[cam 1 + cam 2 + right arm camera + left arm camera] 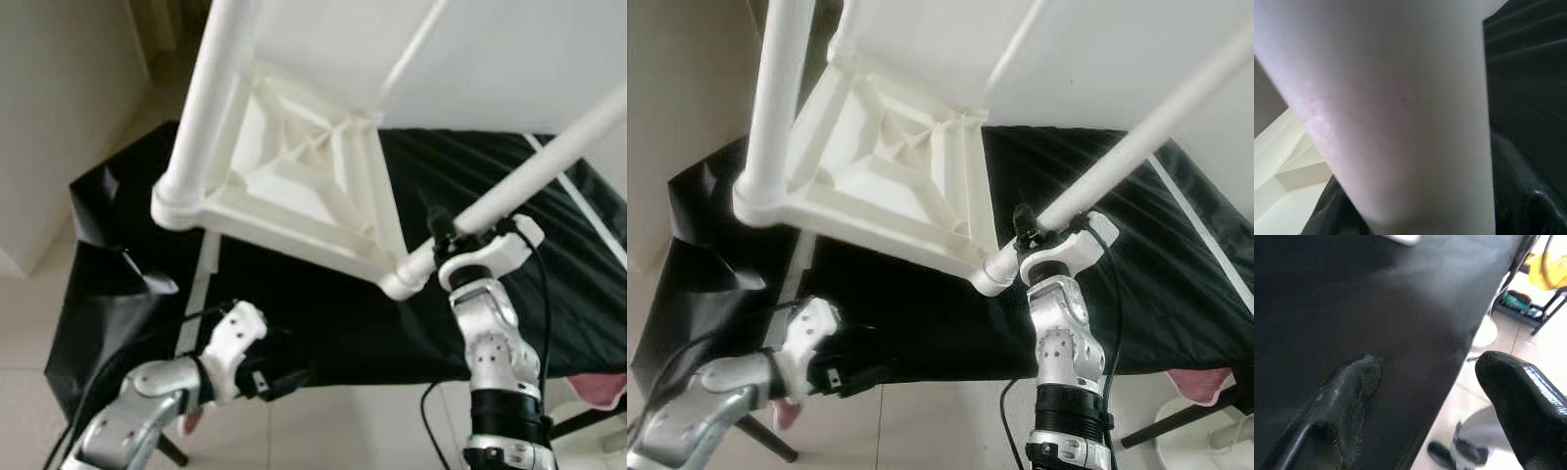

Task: Building children table

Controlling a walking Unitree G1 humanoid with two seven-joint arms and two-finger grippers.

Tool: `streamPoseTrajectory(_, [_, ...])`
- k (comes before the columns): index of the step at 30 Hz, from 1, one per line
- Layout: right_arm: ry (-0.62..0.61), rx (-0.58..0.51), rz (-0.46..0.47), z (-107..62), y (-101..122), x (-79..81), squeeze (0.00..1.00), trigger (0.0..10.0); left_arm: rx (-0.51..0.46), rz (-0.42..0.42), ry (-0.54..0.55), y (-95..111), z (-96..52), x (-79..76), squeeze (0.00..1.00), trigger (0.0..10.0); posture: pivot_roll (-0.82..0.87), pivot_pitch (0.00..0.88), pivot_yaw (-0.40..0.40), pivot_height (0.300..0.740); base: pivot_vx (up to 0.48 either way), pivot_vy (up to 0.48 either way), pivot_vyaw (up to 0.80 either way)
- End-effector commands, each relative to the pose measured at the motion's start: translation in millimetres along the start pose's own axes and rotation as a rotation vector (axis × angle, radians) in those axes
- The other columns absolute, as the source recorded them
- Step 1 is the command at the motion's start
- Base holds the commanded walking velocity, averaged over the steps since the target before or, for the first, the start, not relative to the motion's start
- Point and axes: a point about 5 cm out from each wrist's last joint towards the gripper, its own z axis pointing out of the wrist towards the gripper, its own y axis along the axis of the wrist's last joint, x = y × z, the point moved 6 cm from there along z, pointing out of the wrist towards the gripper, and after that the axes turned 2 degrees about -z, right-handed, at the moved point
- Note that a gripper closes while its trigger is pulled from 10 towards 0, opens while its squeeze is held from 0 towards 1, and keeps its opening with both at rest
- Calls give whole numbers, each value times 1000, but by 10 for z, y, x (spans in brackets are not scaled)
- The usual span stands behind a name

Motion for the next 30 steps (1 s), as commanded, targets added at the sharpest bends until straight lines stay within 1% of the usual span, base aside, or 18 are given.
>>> streamPoseTrajectory(1, [19,-20,143,-31,38,34,0,10000,32,5,53,-64,-91,165,0,10000,38,0,-25,740,0,0,0])
streamPoseTrajectory(2, [16,-20,165,-37,47,24,0,10000,46,13,100,-84,-154,313,0,10000,38,0,-23,740,0,0,0])
streamPoseTrajectory(3, [16,-20,165,-37,47,24,0,10000,46,13,100,-84,-154,313,0,10000,38,0,-23,740,0,0,0])
streamPoseTrajectory(5, [15,-11,186,-52,60,10,0,10000,68,35,207,-96,-262,624,0,10000,37,0,-23,740,0,0,0])
streamPoseTrajectory(6, [15,-11,186,-52,60,10,0,10000,68,35,207,-96,-262,624,0,10000,37,0,-23,740,0,0,0])
streamPoseTrajectory(9, [17,-7,269,-96,84,-16,0,10000,63,60,473,130,-493,1346,0,10000,35,0,-19,740,0,0,0])
streamPoseTrajectory(10, [17,-7,269,-96,84,-16,0,10000,63,60,473,130,-493,1346,0,10000,35,0,-19,740,0,0,0])
streamPoseTrajectory(12, [11,6,329,-130,59,-51,0,10000,61,81,611,294,-556,1652,0,10000,40,0,-24,740,0,0,0])
streamPoseTrajectory(13, [11,6,329,-130,59,-51,0,10000,61,81,611,294,-556,1652,0,10000,40,0,-24,740,0,0,0])
streamPoseTrajectory(14, [-3,28,400,-194,-17,-123,0,10000,62,154,744,561,-513,1898,0,10000,48,0,-30,740,0,0,0])
streamPoseTrajectory(15, [-15,36,431,-234,-57,-171,0,10000,3,130,798,766,-466,1982,0,10000,48,0,-30,740,0,0,0])
streamPoseTrajectory(17, [-42,47,471,-296,-118,-262,0,10000,-104,94,828,1127,-336,2022,0,10000,50,0,-31,740,0,0,0])
streamPoseTrajectory(20, [-51,65,523,-367,-172,-325,0,10000,-257,28,783,1593,-122,1962,0,10000,47,0,-30,740,0,0,0])
streamPoseTrajectory(21, [-51,65,523,-367,-172,-325,0,10000,-257,28,783,1593,-122,1962,0,10000,47,0,-30,740,0,0,0])
streamPoseTrajectory(23, [-81,54,599,-421,-188,-417,0,10000,-347,92,712,1997,75,1804,0,10000,47,0,-30,740,0,0,0])
streamPoseTrajectory(24, [-81,54,599,-421,-188,-417,0,10000,-347,92,712,1997,75,1804,0,10000,47,0,-30,740,0,0,0])
streamPoseTrajectory(25, [-117,42,639,-469,-202,-519,0,10000,-415,69,643,2273,220,1671,0,10000,38,0,-20,740,0,0,0])
streamPoseTrajectory(30, [-156,24,660,-537,-205,-636,0,10000,-456,101,562,2554,406,1470,0,10000,31,0,-13,740,0,0,0])
